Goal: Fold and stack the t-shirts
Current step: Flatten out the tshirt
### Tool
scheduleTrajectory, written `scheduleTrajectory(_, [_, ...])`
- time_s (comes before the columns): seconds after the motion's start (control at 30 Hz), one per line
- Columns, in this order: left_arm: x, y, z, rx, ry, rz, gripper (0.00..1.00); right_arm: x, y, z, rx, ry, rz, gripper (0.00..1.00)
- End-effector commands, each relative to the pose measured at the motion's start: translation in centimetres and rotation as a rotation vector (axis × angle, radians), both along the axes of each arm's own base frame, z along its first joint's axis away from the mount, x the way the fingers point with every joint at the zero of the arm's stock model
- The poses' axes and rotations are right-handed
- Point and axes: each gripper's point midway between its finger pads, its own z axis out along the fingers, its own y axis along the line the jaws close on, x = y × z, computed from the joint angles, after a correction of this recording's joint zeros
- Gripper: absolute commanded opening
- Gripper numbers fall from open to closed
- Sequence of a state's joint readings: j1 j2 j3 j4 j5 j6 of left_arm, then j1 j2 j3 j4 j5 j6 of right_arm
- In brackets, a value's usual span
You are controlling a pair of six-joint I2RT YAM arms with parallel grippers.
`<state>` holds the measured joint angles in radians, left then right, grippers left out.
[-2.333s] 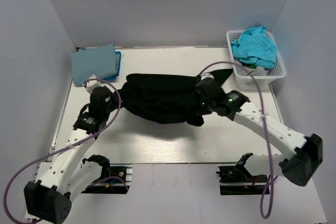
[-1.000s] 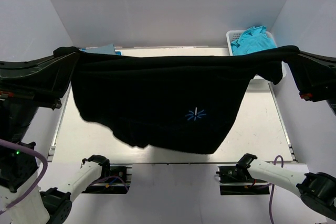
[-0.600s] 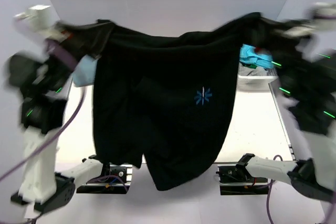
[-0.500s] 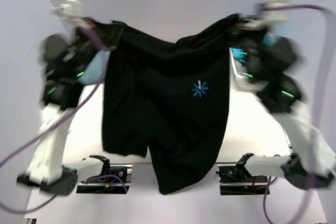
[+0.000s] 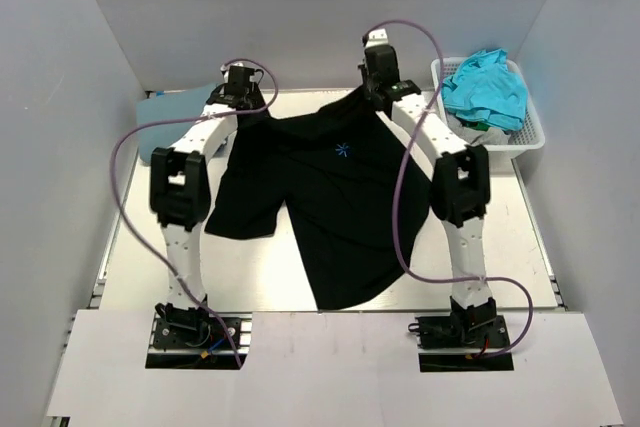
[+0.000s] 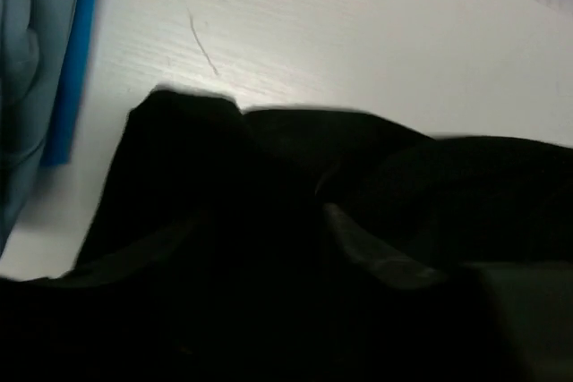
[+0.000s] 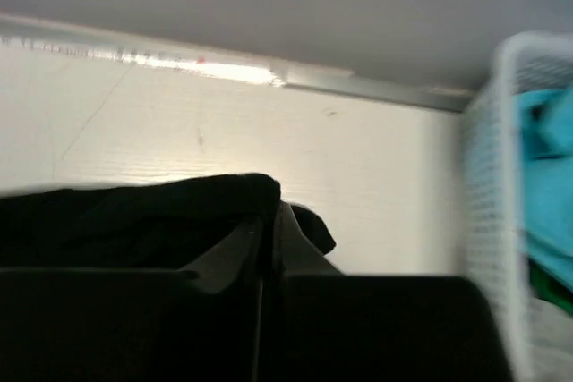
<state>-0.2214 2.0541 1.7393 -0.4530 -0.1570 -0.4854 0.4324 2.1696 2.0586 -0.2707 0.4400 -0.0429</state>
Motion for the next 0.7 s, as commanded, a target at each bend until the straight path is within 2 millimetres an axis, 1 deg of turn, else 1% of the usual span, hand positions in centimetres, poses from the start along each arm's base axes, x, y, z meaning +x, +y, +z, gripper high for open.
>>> scheduleTrajectory(0.0, [3.2, 1.9, 2.3, 0.027, -0.021, 0.075, 0.67, 2.0, 1.9, -0.4, 0.127, 0.022, 0.089, 0.15])
scheduleTrajectory(0.03, [2.8, 1.9, 1.3, 0.037, 0.024, 0.074, 0.99, 1.9, 2.5, -1.0, 0.156, 0.044, 0.131, 0.66])
scheduleTrajectory(0.07, [3.0, 2.4, 1.2, 0.039, 0.032, 0.083, 1.0, 2.0, 2.0, -1.6, 0.162, 0.06, 0.13, 0.9])
scheduleTrajectory(0.1, [3.0, 2.5, 1.2, 0.046, 0.032, 0.077, 1.0, 1.6, 2.3, -1.8, 0.169, 0.072, 0.143, 0.9])
scheduleTrajectory(0.13, [2.8, 2.7, 2.0, 0.049, 0.019, 0.084, 1.0, 1.3, 2.5, -1.9, 0.175, 0.085, 0.154, 0.9])
scheduleTrajectory(0.17, [2.0, 2.9, 1.4, 0.06, 0.036, 0.077, 1.0, 0.5, 2.1, -1.3, 0.17, 0.105, 0.15, 0.9])
scheduleTrajectory(0.2, [1.6, 2.9, 2.0, 0.057, 0.024, 0.078, 1.0, 0.1, 2.0, -1.2, 0.168, 0.115, 0.147, 0.9])
scheduleTrajectory(0.23, [1.3, 3.0, 2.8, 0.053, 0.003, 0.078, 1.0, -0.4, 1.9, -1.0, 0.178, 0.129, 0.138, 0.9])
scheduleTrajectory(0.27, [0.5, 3.1, 5.3, 0.042, -0.043, 0.079, 1.0, -2.2, 1.6, 0.5, 0.188, 0.158, 0.146, 0.9])
scheduleTrajectory(0.3, [-0.8, 3.1, 4.4, 0.039, -0.018, 0.068, 1.0, -3.6, 1.6, -0.9, 0.205, 0.219, 0.146, 0.9])
scheduleTrajectory(0.33, [-1.6, 2.7, 4.9, 0.021, -0.025, 0.034, 1.0, -5.2, 1.5, -1.7, 0.22, 0.277, 0.135, 0.9])
scheduleTrajectory(0.37, [-2.1, 2.4, 5.6, 0.001, -0.048, 0.017, 1.0, -7.2, 1.8, 1.9, 0.273, 0.252, 0.194, 0.9])
scheduleTrajectory(0.4, [-4.0, 1.8, 5.6, -0.01, -0.04, -0.01, 1.0, -9.0, 1.7, -0.1, 0.288, 0.321, 0.189, 0.9])
scheduleTrajectory(0.43, [-5.1, 0.6, 5.6, -0.043, -0.034, -0.059, 1.0, -11.1, 1.2, -3.0, 0.287, 0.406, 0.176, 0.9])
scheduleTrajectory(0.47, [-6.8, 0.2, 3.5, -0.061, 0.008, -0.087, 1.0, -14.6, 1.8, -1.9, 0.367, 0.426, 0.225, 0.9])
scheduleTrajectory(0.5, [-7.8, -0.3, 3.0, -0.09, 0.021, -0.108, 1.0, -16.1, 1.9, -2.3, 0.389, 0.449, 0.237, 0.9])
scheduleTrajectory(0.53, [-8.9, -0.9, 3.5, -0.134, 0.013, -0.136, 1.0, -19.5, 1.2, -7.5, 0.379, 0.571, 0.227, 0.9])
scheduleTrajectory(0.57, [-10.3, -0.9, 1.3, -0.146, 0.049, -0.137, 1.0, -21.7, 1.6, -4.5, 0.438, 0.534, 0.287, 0.9])
scheduleTrajectory(0.6, [-10.9, -1.0, 0.6, -0.16, 0.06, -0.137, 1.0, -23.1, 1.5, -5.2, 0.441, 0.559, 0.296, 0.9])
scheduleTrajectory(0.63, [-11.5, -1.3, -0.3, -0.174, 0.081, -0.154, 1.0, -26.6, 0.8, -7.9, 0.428, 0.644, 0.293, 0.9])
scheduleTrajectory(0.67, [-12.4, -1.4, -1.3, -0.187, 0.106, -0.153, 1.0, -28.2, 0.9, -7.4, 0.445, 0.646, 0.309, 0.9])
